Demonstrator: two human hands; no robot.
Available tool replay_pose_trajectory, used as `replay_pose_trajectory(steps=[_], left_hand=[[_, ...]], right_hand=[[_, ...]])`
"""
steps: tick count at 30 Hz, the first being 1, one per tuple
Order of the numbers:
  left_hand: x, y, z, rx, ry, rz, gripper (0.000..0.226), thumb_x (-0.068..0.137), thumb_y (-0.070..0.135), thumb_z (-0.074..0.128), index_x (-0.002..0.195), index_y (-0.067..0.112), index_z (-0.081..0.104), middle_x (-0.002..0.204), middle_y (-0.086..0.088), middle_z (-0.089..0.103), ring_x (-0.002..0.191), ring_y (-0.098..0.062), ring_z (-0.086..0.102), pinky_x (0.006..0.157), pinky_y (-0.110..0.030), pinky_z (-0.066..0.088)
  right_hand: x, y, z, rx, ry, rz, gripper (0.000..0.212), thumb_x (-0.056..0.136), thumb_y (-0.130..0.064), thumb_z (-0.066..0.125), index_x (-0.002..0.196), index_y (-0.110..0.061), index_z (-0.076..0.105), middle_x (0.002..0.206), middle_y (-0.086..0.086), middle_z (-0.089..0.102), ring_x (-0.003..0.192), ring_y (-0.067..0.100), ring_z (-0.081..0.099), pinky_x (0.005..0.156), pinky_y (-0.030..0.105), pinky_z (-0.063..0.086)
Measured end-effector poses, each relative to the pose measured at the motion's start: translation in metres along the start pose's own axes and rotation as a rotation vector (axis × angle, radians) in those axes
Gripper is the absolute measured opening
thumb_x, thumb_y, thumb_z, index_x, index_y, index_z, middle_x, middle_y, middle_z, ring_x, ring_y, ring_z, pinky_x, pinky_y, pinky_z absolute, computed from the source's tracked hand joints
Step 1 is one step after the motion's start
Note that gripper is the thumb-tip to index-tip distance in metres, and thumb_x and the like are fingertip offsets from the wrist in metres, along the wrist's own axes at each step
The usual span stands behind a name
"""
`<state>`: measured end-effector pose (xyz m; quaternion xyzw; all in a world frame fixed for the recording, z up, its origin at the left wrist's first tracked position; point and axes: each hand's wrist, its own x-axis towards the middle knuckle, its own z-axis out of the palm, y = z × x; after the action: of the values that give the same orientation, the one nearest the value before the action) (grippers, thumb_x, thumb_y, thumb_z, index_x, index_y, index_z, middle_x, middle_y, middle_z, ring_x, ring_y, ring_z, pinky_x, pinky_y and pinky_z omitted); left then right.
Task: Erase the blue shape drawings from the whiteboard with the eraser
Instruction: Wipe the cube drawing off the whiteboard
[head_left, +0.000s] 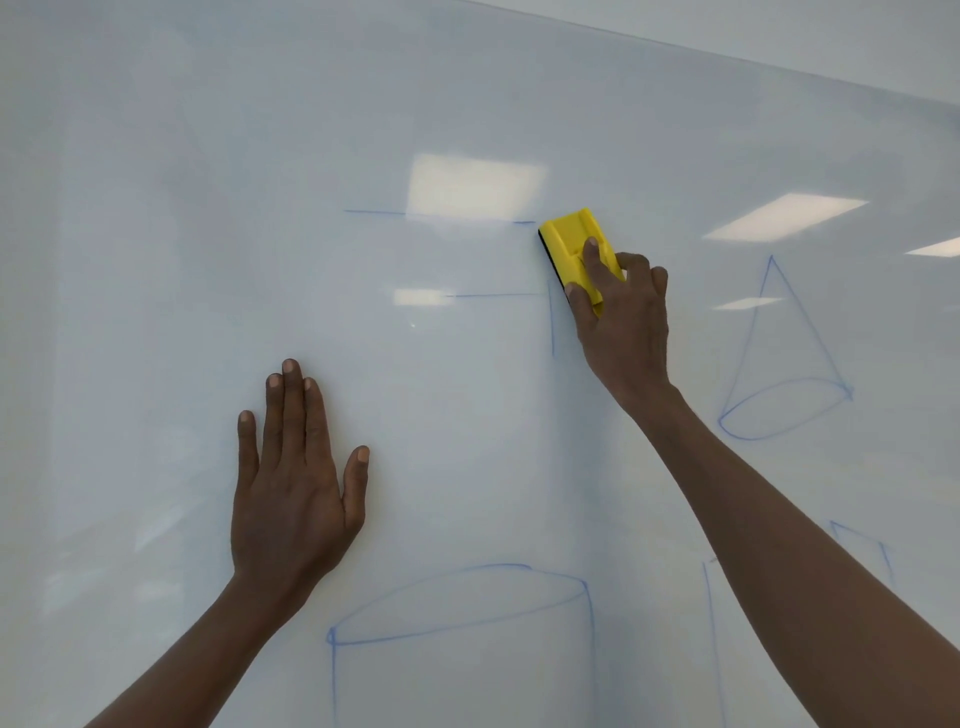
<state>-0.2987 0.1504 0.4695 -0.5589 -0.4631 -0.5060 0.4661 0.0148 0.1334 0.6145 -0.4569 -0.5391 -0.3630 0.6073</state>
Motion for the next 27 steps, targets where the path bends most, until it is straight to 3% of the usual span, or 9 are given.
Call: replay_pose_trajectory(steps=[6, 13, 20, 27], left_hand=[[0.000, -0.001, 0.002, -0.013, 0.003, -0.001, 0.077, 0.107, 0.043, 0.029, 0.165, -0.005, 0.015, 0.175, -0.019, 0.009, 0.164, -0.030, 0.007, 0.133, -0.050, 0.006], [0.000, 0.000, 0.001, -0.014, 0.010, -0.001, 0.076, 0.107, 0.042, 0.030, 0.164, -0.006, 0.016, 0.175, -0.020, 0.010, 0.164, -0.031, 0.008, 0.133, -0.051, 0.007], [0.000, -0.001, 0.002, -0.010, 0.009, 0.001, 0.076, 0.107, 0.043, 0.030, 0.164, -0.006, 0.015, 0.175, -0.020, 0.009, 0.164, -0.031, 0.008, 0.133, -0.050, 0.007], [-0.001, -0.001, 0.001, -0.009, 0.016, 0.009, 0.076, 0.108, 0.042, 0.030, 0.164, -0.006, 0.015, 0.175, -0.021, 0.011, 0.163, -0.032, 0.009, 0.132, -0.052, 0.009]], right_hand=[[0.023, -0.029, 0.006, -0.007, -0.029, -0.033, 0.051, 0.101, -0.033, 0.049, 0.149, -0.021, 0.040, 0.134, 0.015, 0.048, 0.114, 0.035, 0.040, 0.091, 0.045, 0.045], [-0.008, -0.027, 0.001, 0.036, -0.070, -0.171, 0.048, 0.100, -0.031, 0.054, 0.146, -0.021, 0.045, 0.127, 0.012, 0.051, 0.108, 0.033, 0.042, 0.076, 0.043, 0.049], [0.002, 0.001, 0.000, 0.016, -0.019, -0.035, 0.049, 0.099, -0.031, 0.054, 0.147, -0.021, 0.045, 0.130, 0.016, 0.049, 0.112, 0.033, 0.041, 0.083, 0.041, 0.047], [-0.017, -0.021, 0.005, 0.050, -0.032, -0.120, 0.050, 0.099, -0.031, 0.055, 0.147, -0.021, 0.045, 0.130, 0.015, 0.050, 0.108, 0.035, 0.042, 0.080, 0.042, 0.048]])
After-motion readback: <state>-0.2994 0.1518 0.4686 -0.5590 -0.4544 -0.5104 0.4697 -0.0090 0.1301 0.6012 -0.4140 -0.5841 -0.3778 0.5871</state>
